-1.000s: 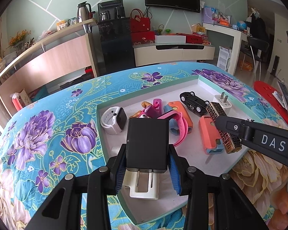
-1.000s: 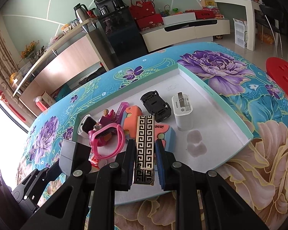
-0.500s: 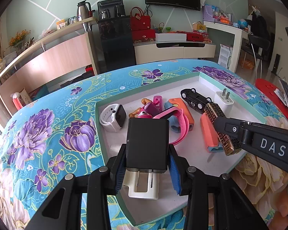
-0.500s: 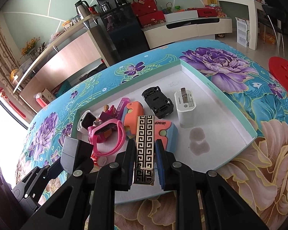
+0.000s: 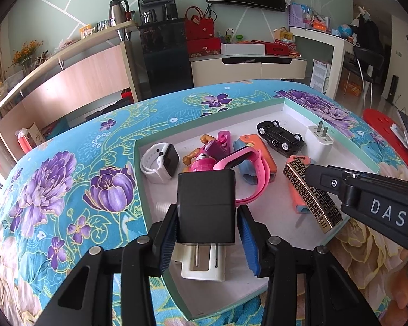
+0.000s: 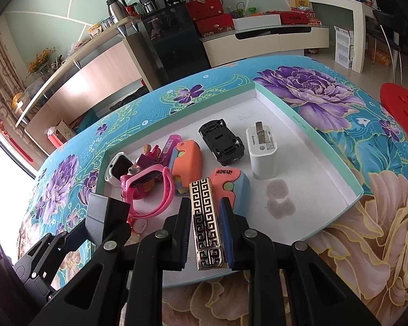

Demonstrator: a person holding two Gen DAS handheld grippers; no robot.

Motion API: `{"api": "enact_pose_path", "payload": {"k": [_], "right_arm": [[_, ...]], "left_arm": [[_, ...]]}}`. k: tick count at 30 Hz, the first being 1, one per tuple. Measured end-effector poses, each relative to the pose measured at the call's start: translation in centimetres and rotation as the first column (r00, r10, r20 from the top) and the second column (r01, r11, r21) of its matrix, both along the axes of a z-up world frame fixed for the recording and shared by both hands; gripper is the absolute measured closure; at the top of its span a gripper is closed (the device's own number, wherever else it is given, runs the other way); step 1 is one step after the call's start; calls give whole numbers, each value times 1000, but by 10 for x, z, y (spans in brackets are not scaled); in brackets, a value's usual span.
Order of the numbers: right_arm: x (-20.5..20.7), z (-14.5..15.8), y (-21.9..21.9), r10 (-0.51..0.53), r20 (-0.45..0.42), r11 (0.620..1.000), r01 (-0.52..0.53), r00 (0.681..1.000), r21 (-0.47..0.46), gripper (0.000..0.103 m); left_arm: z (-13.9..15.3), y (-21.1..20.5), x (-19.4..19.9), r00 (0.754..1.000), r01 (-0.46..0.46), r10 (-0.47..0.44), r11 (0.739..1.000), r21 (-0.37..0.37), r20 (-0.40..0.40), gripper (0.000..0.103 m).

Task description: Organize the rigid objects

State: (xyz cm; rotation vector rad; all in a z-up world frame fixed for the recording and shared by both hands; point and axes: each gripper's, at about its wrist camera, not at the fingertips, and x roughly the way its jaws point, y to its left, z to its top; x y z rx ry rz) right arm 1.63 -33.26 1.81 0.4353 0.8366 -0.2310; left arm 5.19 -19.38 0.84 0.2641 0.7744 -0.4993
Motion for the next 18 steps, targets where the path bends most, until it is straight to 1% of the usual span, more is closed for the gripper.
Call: {"api": "enact_pose_path", "payload": {"k": [1, 2, 7, 11, 18], "right_arm": [[0, 1, 0, 2, 1, 1000, -2, 1000, -1, 81], [0, 1, 0, 2, 3, 1000, -2, 1000, -4, 81], [-3, 7, 0, -1, 26, 1000, 1, 1000, -11, 81], [-4, 10, 0, -7, 36, 1000, 8, 999, -13, 81], [-6, 11, -3, -22, 46, 1000, 23, 999, -13, 81]], "left_arm": [[0, 0, 0, 1000, -2, 2, 1000, -2, 0, 48], [1, 1, 0, 1000, -5, 5, 1000, -3, 3, 46], [5, 3, 0, 1000, -3, 3, 1000, -13, 11, 46], [9, 5, 0, 1000, -2, 2, 1000, -20, 19, 41], [16, 14, 2, 999, -24, 25, 999, -39, 33, 37]]}}
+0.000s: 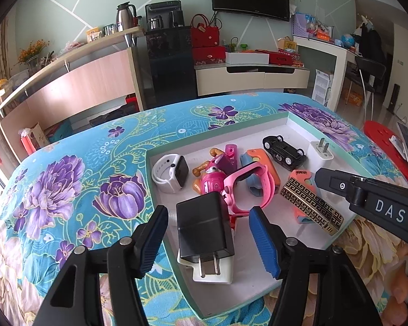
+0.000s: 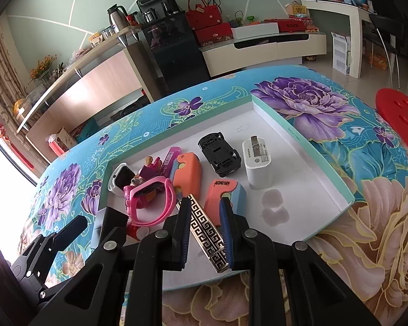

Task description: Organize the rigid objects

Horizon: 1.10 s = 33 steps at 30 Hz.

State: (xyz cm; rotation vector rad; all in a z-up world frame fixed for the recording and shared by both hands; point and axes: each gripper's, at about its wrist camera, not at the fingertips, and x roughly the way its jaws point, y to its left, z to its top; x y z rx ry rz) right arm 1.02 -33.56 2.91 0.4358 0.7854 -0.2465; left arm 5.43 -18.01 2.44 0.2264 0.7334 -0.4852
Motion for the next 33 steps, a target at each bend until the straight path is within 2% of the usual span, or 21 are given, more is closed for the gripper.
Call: {"api": "enact_pose_path", "payload": {"k": [8, 15, 21, 22, 23, 25, 30, 32, 33], "right_arm": [[1, -2, 1, 5, -8, 1000, -5, 1000, 0, 81], [7, -6, 10, 39, -36, 999, -40, 999, -12, 81], [14, -6, 22, 66, -58, 997, -68, 996, -43, 79], [15, -6, 25, 69, -61, 996, -72, 996, -48, 76], [16, -6, 27, 73, -64, 996, -76, 995, -54, 66], [17, -5, 31, 80, -64, 994, -84, 995, -66, 55], [20, -5, 38, 96, -72, 991, -102, 993, -88, 42], [21, -5, 41, 101, -81, 989, -109, 992, -101, 34], [22, -5, 42, 102, -83, 988, -111, 991, -106, 33]], "left_arm": [[6, 33, 17, 992, -127, 126, 992, -25, -6, 34], [-1, 65, 36, 961, -274, 274, 962, 10, -45, 33], [-6, 79, 42, 937, -341, 343, 939, 34, -68, 30], [-6, 80, 43, 935, -347, 349, 937, 37, -69, 29], [-7, 82, 43, 932, -353, 355, 935, 40, -72, 27], [-9, 84, 45, 927, -363, 366, 931, 45, -82, 23], [-12, 90, 48, 915, -391, 394, 919, 57, -90, 14], [-12, 92, 48, 911, -400, 403, 915, 59, -86, 6], [-12, 93, 48, 910, -403, 407, 913, 60, -82, 5]]}}
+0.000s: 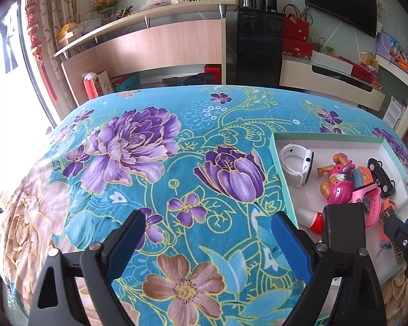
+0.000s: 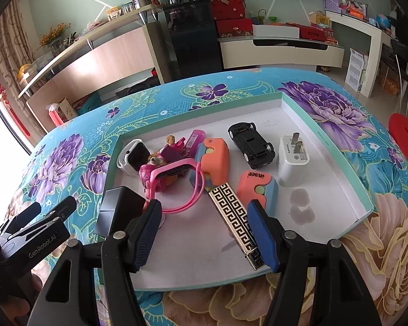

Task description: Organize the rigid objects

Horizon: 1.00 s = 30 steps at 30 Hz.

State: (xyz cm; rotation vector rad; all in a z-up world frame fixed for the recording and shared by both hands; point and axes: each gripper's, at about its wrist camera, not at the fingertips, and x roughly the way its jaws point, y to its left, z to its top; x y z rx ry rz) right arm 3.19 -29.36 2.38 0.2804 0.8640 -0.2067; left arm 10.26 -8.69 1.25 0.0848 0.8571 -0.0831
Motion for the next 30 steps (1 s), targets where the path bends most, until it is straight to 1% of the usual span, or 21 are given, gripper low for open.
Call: {"api": "enact_pose_path", "payload": {"k": [3, 4, 5, 6, 10, 14, 19, 20, 21, 22, 30], "right_arm": [[0, 0, 4, 8, -1, 1000, -8, 1000, -13, 32], [1, 0, 5, 10, -2, 1000, -10, 1000, -17, 29], [2, 0, 6, 10, -5, 1000, -10, 1000, -23, 22], [2, -1, 7, 12, -7, 1000, -12, 1000, -27, 20], [4, -1, 12, 25, -8, 998, -25, 1000, -49, 19], [5, -1, 17, 33, -12, 997, -34, 999, -73, 19], [6, 0, 19, 35, 0, 995, -35, 999, -97, 18], [5, 1, 20, 34, 3, 994, -34, 999, -102, 16], [6, 1, 20, 33, 4, 994, -32, 999, -108, 10], [6, 1, 21, 32, 5, 993, -32, 999, -114, 1], [5, 4, 26, 32, 12, 992, -30, 999, -123, 0]], "left_arm": [[0, 2, 1, 1000, -10, 10, 1000, 11, 3, 3], [-1, 3, 2, 1000, -16, 16, 1000, 15, 0, 0], [-2, 4, 2, 1000, -21, 21, 1000, 17, -1, 0], [-2, 5, 3, 1000, -25, 26, 999, 20, -2, 0], [-4, 10, 5, 999, -48, 48, 999, 26, -2, 0], [-6, 15, 7, 998, -61, 61, 998, 16, -12, 0], [-7, 19, 8, 997, -80, 80, 997, 19, -13, 0], [-7, 20, 8, 997, -81, 81, 997, 19, -13, 0], [-7, 21, 8, 997, -81, 82, 997, 17, -13, 0], [-7, 22, 8, 997, -82, 82, 997, 14, -13, 0], [0, 31, 4, 997, -82, 82, 997, -12, 1, 0]]}}
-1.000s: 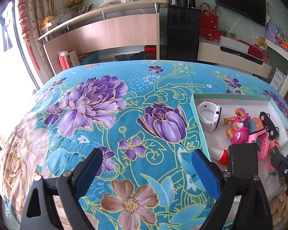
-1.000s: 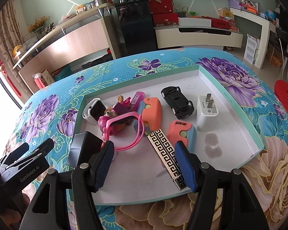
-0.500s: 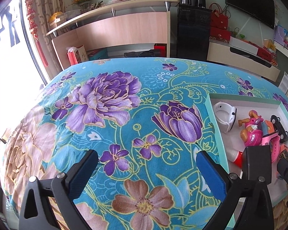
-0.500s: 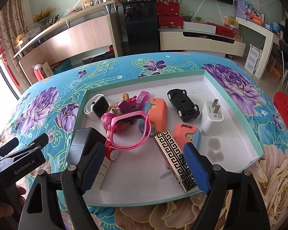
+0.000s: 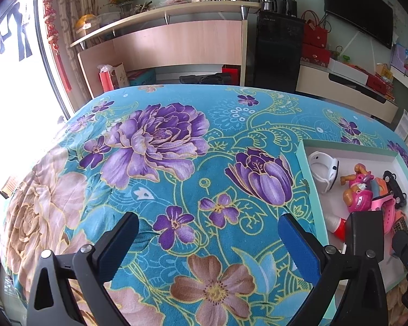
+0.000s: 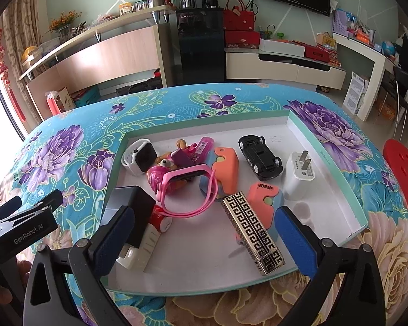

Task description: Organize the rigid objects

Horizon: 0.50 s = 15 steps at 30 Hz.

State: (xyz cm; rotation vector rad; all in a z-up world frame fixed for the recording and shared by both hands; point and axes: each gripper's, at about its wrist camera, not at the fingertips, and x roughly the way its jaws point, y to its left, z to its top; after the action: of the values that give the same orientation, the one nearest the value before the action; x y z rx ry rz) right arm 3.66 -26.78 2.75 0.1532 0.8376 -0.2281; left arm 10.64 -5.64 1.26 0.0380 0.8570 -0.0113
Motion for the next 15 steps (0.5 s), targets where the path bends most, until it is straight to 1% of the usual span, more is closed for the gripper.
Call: {"api": "enact_pose_path", "payload": {"k": [4, 8, 10, 15], "right_arm": [[-2, 2, 4, -2, 4, 1000, 2, 1000, -6, 0], [-9, 4, 6, 1, 17, 1000, -1, 1000, 30, 0], [-13, 3, 8, -2, 15, 999, 1, 1000, 42, 0], [-24, 0, 10, -21, 0, 999, 21, 1000, 36, 0]], "left_arm": [[2, 7, -8, 1000, -5, 5, 1000, -4, 7, 0], [2, 13, -19, 1000, 1, -1, 1000, -6, 10, 0], [3, 14, -24, 1000, 10, -9, 1000, -6, 14, 0], [6, 15, -37, 999, 45, -45, 999, -17, 24, 0]]}}
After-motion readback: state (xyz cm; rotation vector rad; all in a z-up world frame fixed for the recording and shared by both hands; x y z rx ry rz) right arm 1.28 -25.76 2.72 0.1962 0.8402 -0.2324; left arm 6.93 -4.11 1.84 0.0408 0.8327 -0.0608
